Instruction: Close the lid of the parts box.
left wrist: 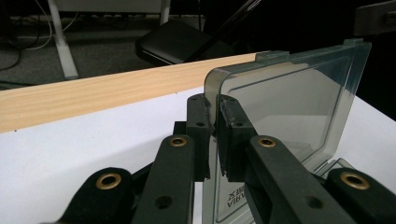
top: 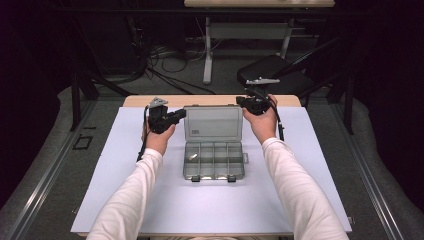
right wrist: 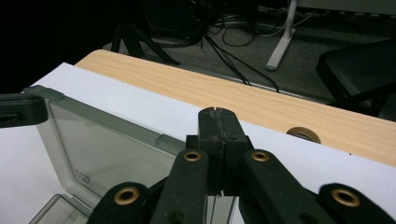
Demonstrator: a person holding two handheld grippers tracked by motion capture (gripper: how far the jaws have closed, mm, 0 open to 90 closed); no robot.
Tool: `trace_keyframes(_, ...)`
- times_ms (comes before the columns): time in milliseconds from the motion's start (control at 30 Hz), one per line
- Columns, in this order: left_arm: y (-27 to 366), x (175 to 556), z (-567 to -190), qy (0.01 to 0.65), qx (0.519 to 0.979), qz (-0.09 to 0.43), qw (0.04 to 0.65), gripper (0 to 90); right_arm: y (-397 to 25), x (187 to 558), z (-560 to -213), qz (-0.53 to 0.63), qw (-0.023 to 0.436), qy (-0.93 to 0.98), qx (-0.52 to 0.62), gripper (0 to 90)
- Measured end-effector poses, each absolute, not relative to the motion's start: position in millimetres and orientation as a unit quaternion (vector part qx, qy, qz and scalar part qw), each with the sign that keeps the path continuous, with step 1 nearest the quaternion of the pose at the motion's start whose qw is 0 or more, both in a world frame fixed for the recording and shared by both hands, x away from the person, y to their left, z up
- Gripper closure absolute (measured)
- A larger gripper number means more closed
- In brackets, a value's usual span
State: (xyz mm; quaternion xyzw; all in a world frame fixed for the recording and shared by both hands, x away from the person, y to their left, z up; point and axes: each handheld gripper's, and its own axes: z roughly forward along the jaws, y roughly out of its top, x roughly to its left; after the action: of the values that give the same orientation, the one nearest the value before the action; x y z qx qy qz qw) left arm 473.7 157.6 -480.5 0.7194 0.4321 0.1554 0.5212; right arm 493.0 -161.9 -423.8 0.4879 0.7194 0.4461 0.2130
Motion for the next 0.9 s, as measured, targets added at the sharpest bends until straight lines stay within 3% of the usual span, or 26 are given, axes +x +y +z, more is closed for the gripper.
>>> trace_keyframes(467,159,468,-481,0.425,0.722,0.159,0.522,82.9,-160,499,-432,0.441,0.196,0.723,0.494,90.0)
trace_keyframes(900,171,455,-486,0.430,0.723,0.149,0.520,67.5,-163,498,-431,0.449,0.178,0.722,0.496,90.0)
